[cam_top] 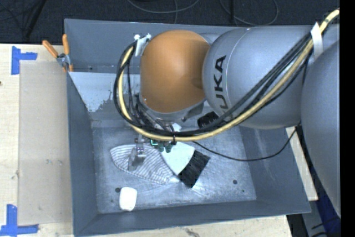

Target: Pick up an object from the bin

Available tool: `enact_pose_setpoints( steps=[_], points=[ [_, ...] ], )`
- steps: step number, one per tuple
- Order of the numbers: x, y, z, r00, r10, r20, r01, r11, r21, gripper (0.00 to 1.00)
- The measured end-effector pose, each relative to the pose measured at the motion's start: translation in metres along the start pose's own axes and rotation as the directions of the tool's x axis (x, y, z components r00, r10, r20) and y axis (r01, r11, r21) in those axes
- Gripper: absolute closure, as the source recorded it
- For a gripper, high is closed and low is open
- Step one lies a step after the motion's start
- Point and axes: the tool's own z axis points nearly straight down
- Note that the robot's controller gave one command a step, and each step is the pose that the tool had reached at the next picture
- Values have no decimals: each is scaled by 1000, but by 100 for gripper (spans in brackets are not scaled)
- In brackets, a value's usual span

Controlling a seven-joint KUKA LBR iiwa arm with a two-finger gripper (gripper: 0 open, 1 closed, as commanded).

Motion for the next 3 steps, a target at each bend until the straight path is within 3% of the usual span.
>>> enact_pose_setpoints(
  steps=[1, 2, 3],
  points=[
    [-2, -1, -4, 1000, 3, 7, -3, 1000, -1, 0],
    [-4, 0, 39, 999, -31, 15, 31, 1000, -3, 0],
    [-11, -14, 133, 973, -232, 2, 232, 973, -2, 100]
  ],
)
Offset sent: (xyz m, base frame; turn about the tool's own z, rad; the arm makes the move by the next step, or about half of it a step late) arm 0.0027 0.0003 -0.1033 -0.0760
